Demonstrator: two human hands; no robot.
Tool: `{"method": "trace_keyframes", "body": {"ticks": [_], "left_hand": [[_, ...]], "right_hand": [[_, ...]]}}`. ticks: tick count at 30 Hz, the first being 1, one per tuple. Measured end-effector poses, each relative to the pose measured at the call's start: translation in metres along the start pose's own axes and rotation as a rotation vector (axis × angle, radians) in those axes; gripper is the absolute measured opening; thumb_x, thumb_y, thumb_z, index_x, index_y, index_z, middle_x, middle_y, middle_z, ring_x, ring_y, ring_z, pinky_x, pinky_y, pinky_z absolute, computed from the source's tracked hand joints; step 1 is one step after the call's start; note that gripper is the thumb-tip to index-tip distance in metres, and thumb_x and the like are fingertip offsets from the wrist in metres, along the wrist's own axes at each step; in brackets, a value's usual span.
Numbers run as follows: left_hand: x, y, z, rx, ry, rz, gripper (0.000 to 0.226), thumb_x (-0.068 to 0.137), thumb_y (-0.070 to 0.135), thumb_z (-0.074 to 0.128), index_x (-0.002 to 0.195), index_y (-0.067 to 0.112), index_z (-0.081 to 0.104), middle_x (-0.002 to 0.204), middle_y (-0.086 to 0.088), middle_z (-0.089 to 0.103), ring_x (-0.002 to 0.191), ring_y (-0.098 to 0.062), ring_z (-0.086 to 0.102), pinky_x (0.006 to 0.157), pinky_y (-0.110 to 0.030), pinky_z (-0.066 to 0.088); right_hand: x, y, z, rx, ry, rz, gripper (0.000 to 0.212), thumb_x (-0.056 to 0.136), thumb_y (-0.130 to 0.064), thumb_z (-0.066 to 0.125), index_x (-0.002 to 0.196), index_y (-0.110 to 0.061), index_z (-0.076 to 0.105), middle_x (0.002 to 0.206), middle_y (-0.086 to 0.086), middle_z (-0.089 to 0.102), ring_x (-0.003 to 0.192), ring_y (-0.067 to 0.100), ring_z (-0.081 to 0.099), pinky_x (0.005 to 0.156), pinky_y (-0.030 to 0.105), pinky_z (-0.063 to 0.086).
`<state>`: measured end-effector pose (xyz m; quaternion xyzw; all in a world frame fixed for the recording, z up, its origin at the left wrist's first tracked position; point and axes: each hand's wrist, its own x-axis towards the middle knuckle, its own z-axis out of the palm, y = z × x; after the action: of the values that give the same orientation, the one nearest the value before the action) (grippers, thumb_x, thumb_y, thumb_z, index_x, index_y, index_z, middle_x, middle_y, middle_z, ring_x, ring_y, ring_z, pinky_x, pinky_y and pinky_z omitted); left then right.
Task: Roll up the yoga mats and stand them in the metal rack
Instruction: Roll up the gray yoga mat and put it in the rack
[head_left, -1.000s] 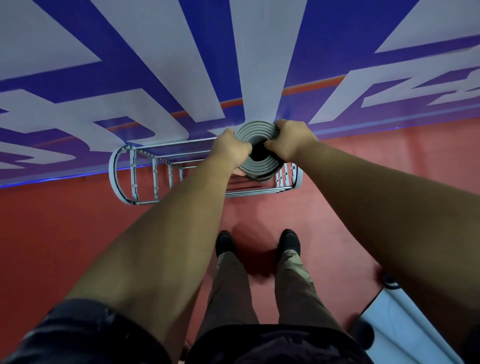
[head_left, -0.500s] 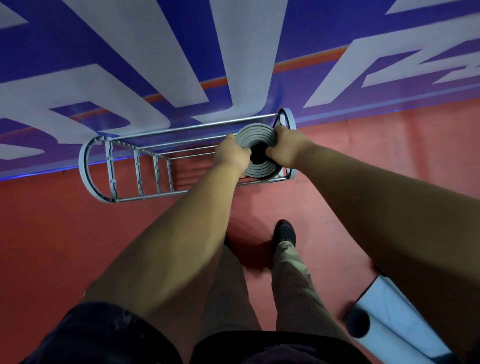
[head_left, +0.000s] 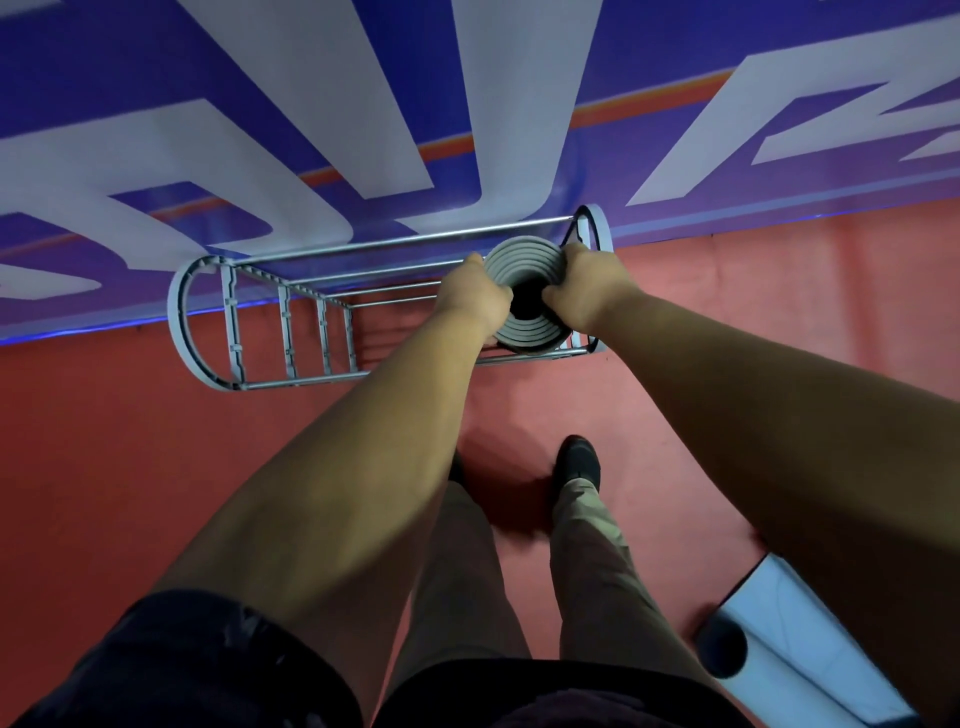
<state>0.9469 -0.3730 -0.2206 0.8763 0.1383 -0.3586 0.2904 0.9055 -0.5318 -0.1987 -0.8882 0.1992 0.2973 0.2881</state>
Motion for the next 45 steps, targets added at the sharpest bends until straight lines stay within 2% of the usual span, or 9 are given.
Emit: {"method": "trace_keyframes", "body": {"ticks": [6,12,18,22,29,33,36,39,45], "left_hand": [[0.003,-0.021,0.012,-0.159,-0.039,-0.044,0.037,0.096,0.020,0.077,0.130,0.017,0.062,0.117,-0.010,0.069,0.095,-0.038,0.073,0.064,-0.057,0.067],[0.011,-0.018,0.021,-0.144,-0.009,-0.017,0.032,0.097,0.026,0.074,0.125,0.017,0.060,0.117,-0.007,0.069,0.098,-0.032,0.071,0.083,-0.043,0.064],[0.022,-0.017,0.027,-0.233,-0.039,-0.093,0.033,0.088,0.026,0.073,0.116,0.016,0.059,0.118,-0.014,0.070,0.099,-0.039,0.074,0.081,-0.053,0.066],[0.009,-0.018,0.026,-0.224,-0.051,-0.097,0.043,0.069,0.024,0.064,0.111,0.013,0.063,0.105,-0.014,0.073,0.094,-0.039,0.075,0.082,-0.052,0.066],[-0.024,-0.012,0.009,-0.098,-0.064,-0.022,0.048,0.067,0.033,0.055,0.110,0.016,0.067,0.102,-0.014,0.077,0.089,-0.036,0.078,0.082,-0.052,0.067],[-0.099,0.024,-0.028,-0.103,-0.112,0.007,0.033,0.081,0.023,0.056,0.111,0.014,0.067,0.103,-0.015,0.077,0.088,-0.032,0.080,0.082,-0.053,0.067],[-0.153,0.053,-0.057,-0.148,-0.124,0.042,0.019,0.099,0.010,0.055,0.114,0.011,0.066,0.103,-0.017,0.077,0.088,-0.028,0.080,0.086,-0.048,0.067],[-0.192,0.069,-0.085,-0.142,-0.106,0.097,0.013,0.102,0.007,0.057,0.113,0.007,0.065,0.104,-0.015,0.074,0.086,-0.028,0.077,0.085,-0.046,0.067],[-0.265,0.078,-0.135,-0.094,-0.009,0.127,0.015,0.102,0.007,0.057,0.113,0.004,0.067,0.114,-0.016,0.077,0.084,-0.022,0.075,0.084,-0.040,0.066]], "right_hand": [[-0.001,0.015,0.008,0.018,0.040,-0.024,0.039,0.099,-0.021,0.065,0.135,-0.009,0.058,0.123,0.021,0.069,0.117,0.042,0.064,0.090,0.037,0.050],[0.003,0.015,0.009,0.005,0.103,-0.025,0.044,0.099,-0.010,0.055,0.143,-0.011,0.054,0.122,0.023,0.067,0.113,0.044,0.064,0.087,0.040,0.052],[0.000,0.007,0.007,-0.010,0.137,0.015,0.043,0.097,-0.008,0.050,0.140,-0.008,0.054,0.126,0.023,0.066,0.116,0.045,0.063,0.082,0.038,0.045],[-0.013,0.003,-0.002,-0.055,0.175,0.034,0.039,0.095,-0.012,0.050,0.132,-0.011,0.062,0.121,0.022,0.067,0.110,0.046,0.064,0.082,0.040,0.050],[-0.056,-0.001,-0.042,-0.069,0.118,0.003,0.035,0.092,-0.013,0.051,0.120,-0.017,0.072,0.111,0.016,0.075,0.097,0.039,0.073,0.088,0.040,0.061],[-0.090,-0.012,-0.076,-0.096,0.058,-0.070,0.032,0.094,-0.012,0.049,0.113,-0.009,0.076,0.103,0.018,0.077,0.092,0.040,0.074,0.083,0.050,0.064],[-0.121,-0.033,-0.103,0.012,0.088,-0.196,0.026,0.097,-0.013,0.052,0.106,-0.009,0.077,0.099,0.014,0.079,0.090,0.035,0.075,0.084,0.049,0.063],[-0.148,-0.056,-0.129,0.009,0.082,-0.270,0.025,0.096,-0.009,0.053,0.103,-0.011,0.077,0.096,0.008,0.079,0.086,0.028,0.076,0.076,0.041,0.063],[-0.203,-0.090,-0.171,-0.038,0.097,-0.298,0.024,0.099,-0.011,0.052,0.098,-0.007,0.075,0.086,0.010,0.080,0.071,0.027,0.080,0.071,0.050,0.068]]}}
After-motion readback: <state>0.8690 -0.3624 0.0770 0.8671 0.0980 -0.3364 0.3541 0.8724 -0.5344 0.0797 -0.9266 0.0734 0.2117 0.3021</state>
